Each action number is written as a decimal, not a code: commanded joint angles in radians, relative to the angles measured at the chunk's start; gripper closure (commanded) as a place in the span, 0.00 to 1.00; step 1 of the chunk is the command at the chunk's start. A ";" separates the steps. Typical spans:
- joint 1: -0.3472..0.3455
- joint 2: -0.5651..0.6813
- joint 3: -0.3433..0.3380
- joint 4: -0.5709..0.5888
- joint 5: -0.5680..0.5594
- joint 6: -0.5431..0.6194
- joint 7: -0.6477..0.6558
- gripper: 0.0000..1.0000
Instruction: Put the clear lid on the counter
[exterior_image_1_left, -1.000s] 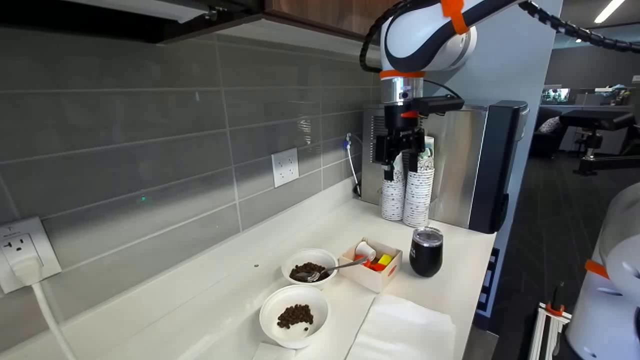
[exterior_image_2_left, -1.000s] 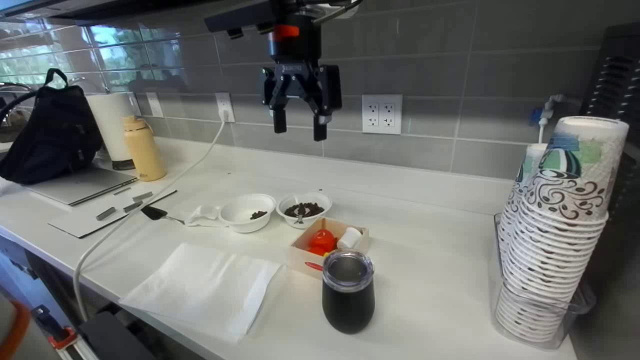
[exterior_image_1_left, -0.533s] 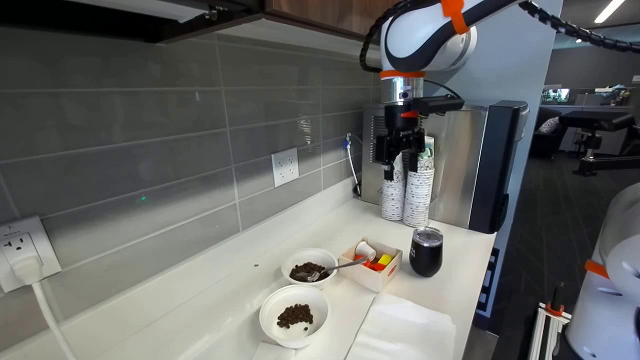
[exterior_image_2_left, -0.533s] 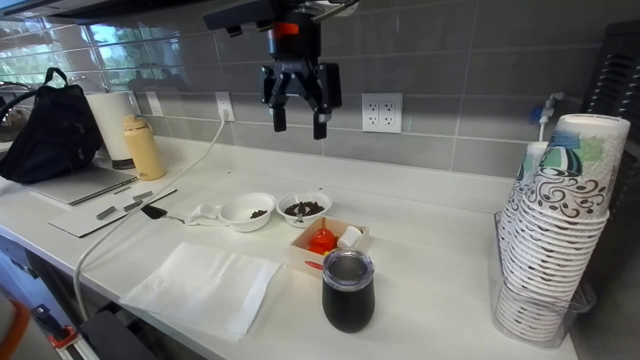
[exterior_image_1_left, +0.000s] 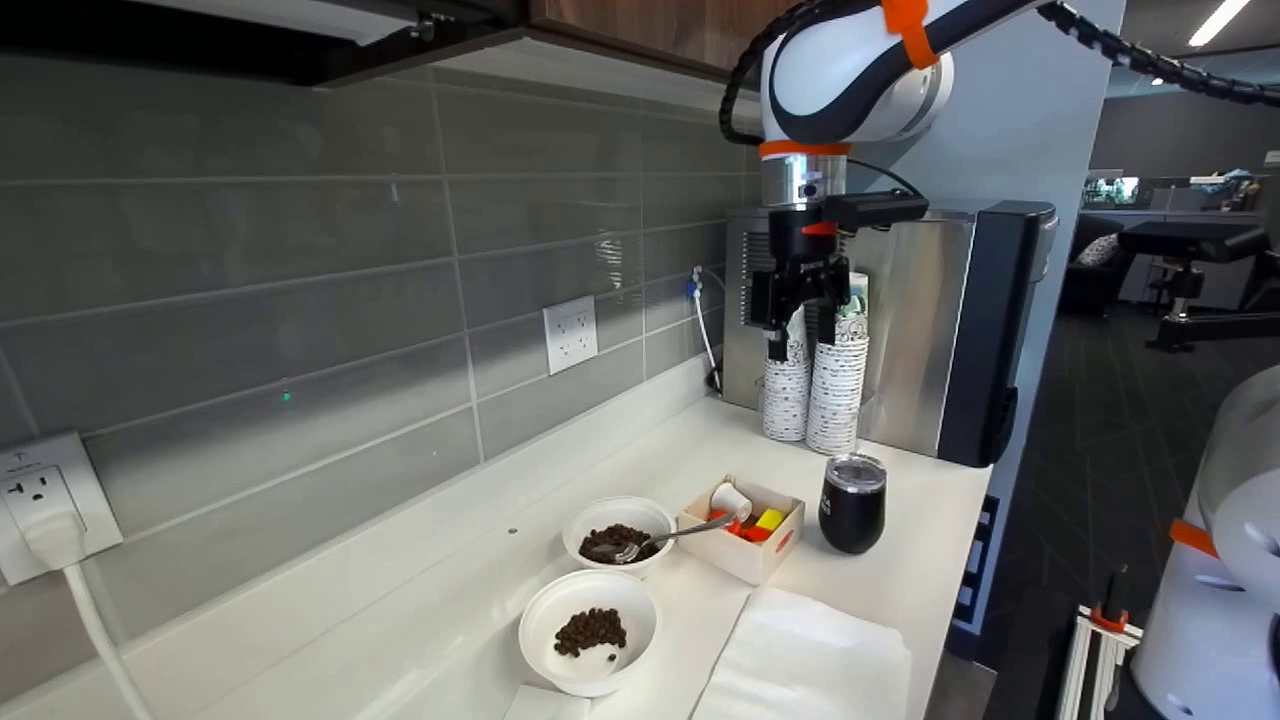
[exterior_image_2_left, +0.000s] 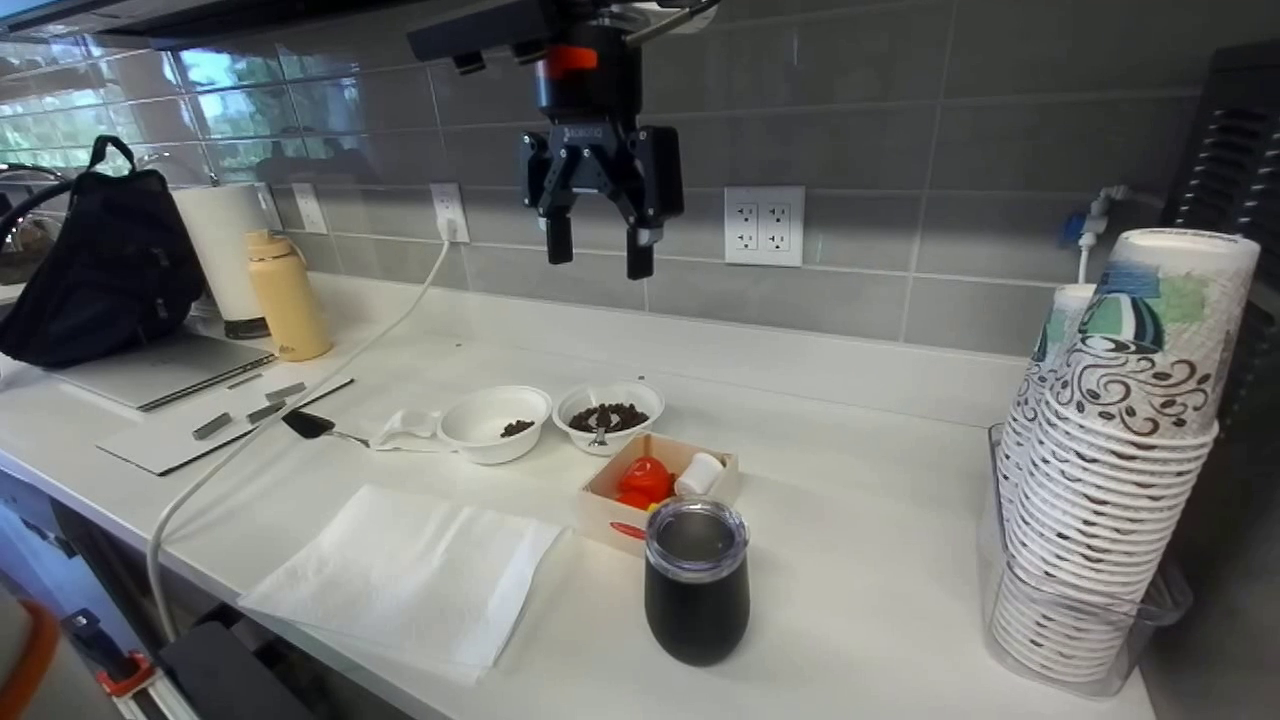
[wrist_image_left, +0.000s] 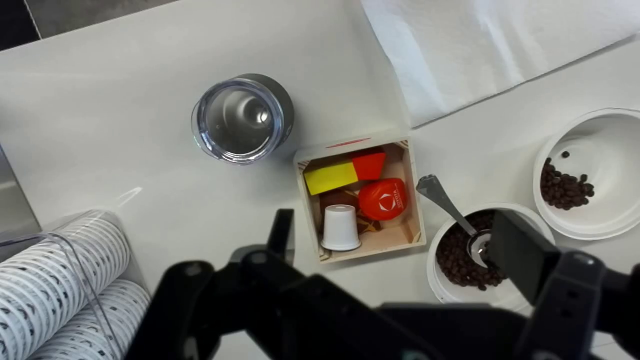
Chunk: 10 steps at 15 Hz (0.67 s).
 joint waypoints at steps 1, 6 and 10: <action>0.001 0.000 -0.001 0.002 0.000 -0.002 0.000 0.00; -0.004 -0.006 -0.006 -0.009 -0.003 0.002 -0.005 0.00; -0.023 -0.061 -0.044 -0.080 0.000 0.039 -0.035 0.00</action>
